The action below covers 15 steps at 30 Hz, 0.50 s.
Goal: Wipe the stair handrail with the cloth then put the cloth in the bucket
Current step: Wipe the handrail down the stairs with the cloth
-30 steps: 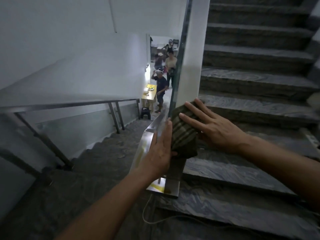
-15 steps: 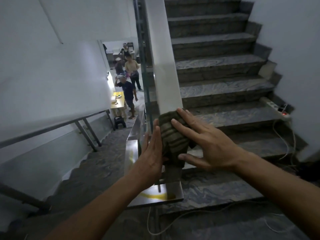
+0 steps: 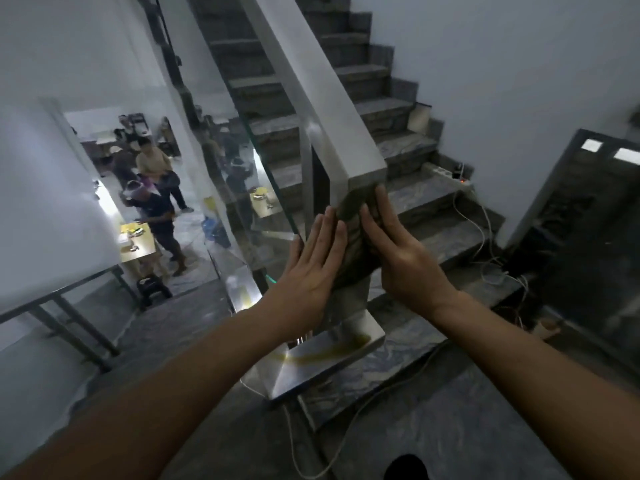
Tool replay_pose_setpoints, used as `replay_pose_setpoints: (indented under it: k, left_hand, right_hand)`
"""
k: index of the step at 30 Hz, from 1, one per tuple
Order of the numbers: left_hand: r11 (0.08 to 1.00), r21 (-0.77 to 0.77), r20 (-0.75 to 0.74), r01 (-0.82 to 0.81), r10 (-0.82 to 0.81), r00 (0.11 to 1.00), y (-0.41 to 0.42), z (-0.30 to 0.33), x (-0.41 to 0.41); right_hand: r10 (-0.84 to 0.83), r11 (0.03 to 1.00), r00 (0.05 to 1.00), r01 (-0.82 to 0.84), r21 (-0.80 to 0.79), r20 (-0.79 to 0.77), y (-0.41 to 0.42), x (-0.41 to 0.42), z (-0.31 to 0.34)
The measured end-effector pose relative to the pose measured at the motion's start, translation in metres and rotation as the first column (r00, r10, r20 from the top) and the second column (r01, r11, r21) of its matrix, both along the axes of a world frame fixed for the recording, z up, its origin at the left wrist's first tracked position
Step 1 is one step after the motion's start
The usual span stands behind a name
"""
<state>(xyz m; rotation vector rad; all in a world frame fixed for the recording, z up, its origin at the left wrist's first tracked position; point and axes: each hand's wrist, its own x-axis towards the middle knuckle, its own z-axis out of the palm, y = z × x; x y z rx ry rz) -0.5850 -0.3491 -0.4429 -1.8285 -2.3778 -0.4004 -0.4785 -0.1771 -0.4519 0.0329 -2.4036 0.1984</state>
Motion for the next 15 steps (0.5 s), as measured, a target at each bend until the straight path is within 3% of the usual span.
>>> replay_pose_setpoints:
  k: [9,12,15]
  left_hand:
    - [0.924,-0.382,0.044,0.02,-0.003,0.999,-0.022,-0.025,0.012]
    - [0.861,-0.508,-0.004,0.014,-0.018,1.0,-0.026,-0.042,0.017]
    - [0.795,-0.606,-0.022,0.0,-0.017,1.0,-0.027,-0.062,0.015]
  right_hand:
    - [-0.142,0.941,0.955,0.212,-0.264,0.262,-0.052,0.018,-0.068]
    - [-0.167,0.899,0.886,0.317,-0.302,0.433,-0.063,0.024,-0.085]
    - [-0.181,0.901,0.764,0.382,-0.207,0.619,-0.066,0.031,-0.098]
